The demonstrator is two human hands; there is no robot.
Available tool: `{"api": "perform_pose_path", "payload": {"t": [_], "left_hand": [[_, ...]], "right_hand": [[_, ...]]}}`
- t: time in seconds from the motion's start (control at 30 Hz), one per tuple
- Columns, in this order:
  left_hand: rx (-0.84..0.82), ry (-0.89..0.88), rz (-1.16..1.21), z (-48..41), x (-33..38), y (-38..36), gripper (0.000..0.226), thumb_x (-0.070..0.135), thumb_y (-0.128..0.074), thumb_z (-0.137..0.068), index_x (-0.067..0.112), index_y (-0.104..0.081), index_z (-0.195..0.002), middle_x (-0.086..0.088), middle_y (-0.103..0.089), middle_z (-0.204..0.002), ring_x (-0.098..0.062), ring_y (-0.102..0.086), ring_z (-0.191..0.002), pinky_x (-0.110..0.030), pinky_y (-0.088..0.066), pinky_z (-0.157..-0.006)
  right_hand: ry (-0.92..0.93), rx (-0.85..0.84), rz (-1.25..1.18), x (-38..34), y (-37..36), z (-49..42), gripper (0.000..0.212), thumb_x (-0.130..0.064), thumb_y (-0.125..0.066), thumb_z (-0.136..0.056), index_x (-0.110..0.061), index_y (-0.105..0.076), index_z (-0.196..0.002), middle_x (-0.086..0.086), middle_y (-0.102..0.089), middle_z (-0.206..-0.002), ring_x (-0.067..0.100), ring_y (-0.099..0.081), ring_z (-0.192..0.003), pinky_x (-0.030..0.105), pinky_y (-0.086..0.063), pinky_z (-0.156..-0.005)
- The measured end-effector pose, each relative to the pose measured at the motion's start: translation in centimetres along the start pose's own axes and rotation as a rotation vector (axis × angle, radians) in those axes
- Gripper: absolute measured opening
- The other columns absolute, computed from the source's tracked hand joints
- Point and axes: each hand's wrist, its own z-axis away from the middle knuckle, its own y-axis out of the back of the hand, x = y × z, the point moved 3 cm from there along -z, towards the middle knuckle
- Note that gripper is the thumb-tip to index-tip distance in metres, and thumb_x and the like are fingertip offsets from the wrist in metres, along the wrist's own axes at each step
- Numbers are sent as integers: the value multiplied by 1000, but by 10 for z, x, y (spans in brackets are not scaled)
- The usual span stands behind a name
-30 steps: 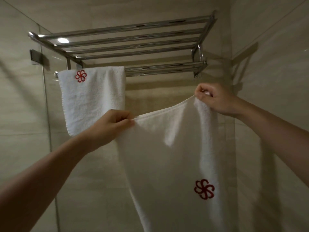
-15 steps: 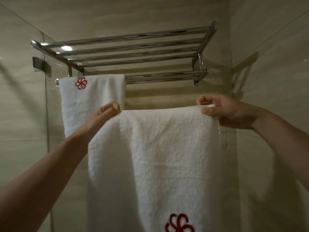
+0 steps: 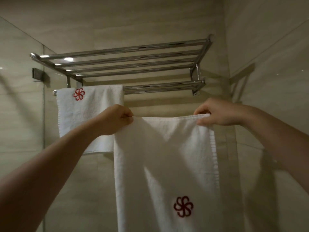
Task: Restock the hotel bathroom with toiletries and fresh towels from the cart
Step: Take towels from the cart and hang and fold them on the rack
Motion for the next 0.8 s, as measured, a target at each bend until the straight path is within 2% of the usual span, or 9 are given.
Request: {"api": "perform_pose_path", "payload": {"t": [0.07, 0.13, 0.23, 0.43, 0.5, 0.57, 0.63, 0.7, 0.8], "left_hand": [[84, 11, -135, -16, 2, 3, 19, 20, -43, -97, 12, -61, -94, -2, -59, -89, -15, -56, -77, -25, -46, -66], [198, 15, -249, -31, 1, 10, 23, 23, -45, -96, 10, -62, -104, -10, -58, -107, -23, -54, -96, -37, -48, -83], [283, 3, -322, -47, 3, 21, 27, 24, -51, -94, 11, -61, -115, -11, -44, -123, -25, -43, -112, -35, -40, -92], [411, 129, -157, -80, 21, 32, 22, 13, -46, -96, 2, -63, -104, -8, -53, -92, -16, -51, -71, -27, -46, -62], [467, 176, -147, -91, 23, 33, 19, 9, -48, -94, 3, -64, -103, -8, -53, -86, -15, -49, -63, -28, -45, -56], [513, 240, -97, -100, 23, 31, 17, 7, -52, -91, 4, -62, -105, -9, -56, -88, -21, -55, -71, -34, -53, -64], [538, 302, -40, -108, 22, 31, 17, 5, -57, -86, 4, -60, -103, -13, -59, -90, -28, -59, -80, -42, -55, -72], [528, 348, -2, -117, 24, 30, 19, 3, -66, -80, 3, -58, -97, -13, -58, -86, -30, -59, -83, -41, -54, -74], [572, 391, 153, -131, 23, 31, 22, 2, -69, -78, 3, -55, -95, -14, -61, -86, -30, -63, -83, -42, -56, -74]], "right_hand": [[2, 108, 82, 0, 5, -12, 14, -18, -63, -85, -25, -64, -73, -8, -62, -71, 19, -59, -73, 30, -40, -62], [29, 238, 117, 1, 14, -22, 6, -18, -65, -84, -21, -67, -80, -9, -57, -76, 16, -57, -81, 28, -38, -68], [24, 361, 213, 6, 28, -34, 10, -31, -69, -82, -26, -67, -90, -5, -42, -94, 12, -42, -93, 28, -34, -79], [-199, 541, 263, 13, 34, -65, 13, -26, -64, -85, -14, -66, -81, 4, -64, -80, 26, -61, -82, 31, -47, -70], [-285, 593, 125, 13, 40, -76, 12, -16, -60, -85, -6, -65, -81, 12, -67, -77, 30, -65, -74, 35, -53, -67], [-371, 609, -166, 16, 41, -89, 11, -6, -51, -85, -3, -60, -79, 14, -67, -68, 28, -68, -60, 37, -58, -64], [-426, 633, -356, 18, 39, -104, 13, 0, -46, -82, -2, -59, -79, 17, -69, -68, 30, -70, -63, 42, -59, -68], [-459, 677, -466, 20, 36, -116, 17, -5, -44, -86, -2, -59, -93, 22, -70, -83, 34, -70, -71, 45, -59, -64], [-475, 680, -785, 20, 31, -129, 29, -15, -34, -97, -2, -50, -117, 24, -66, -96, 30, -68, -60, 32, -56, -43]]}}
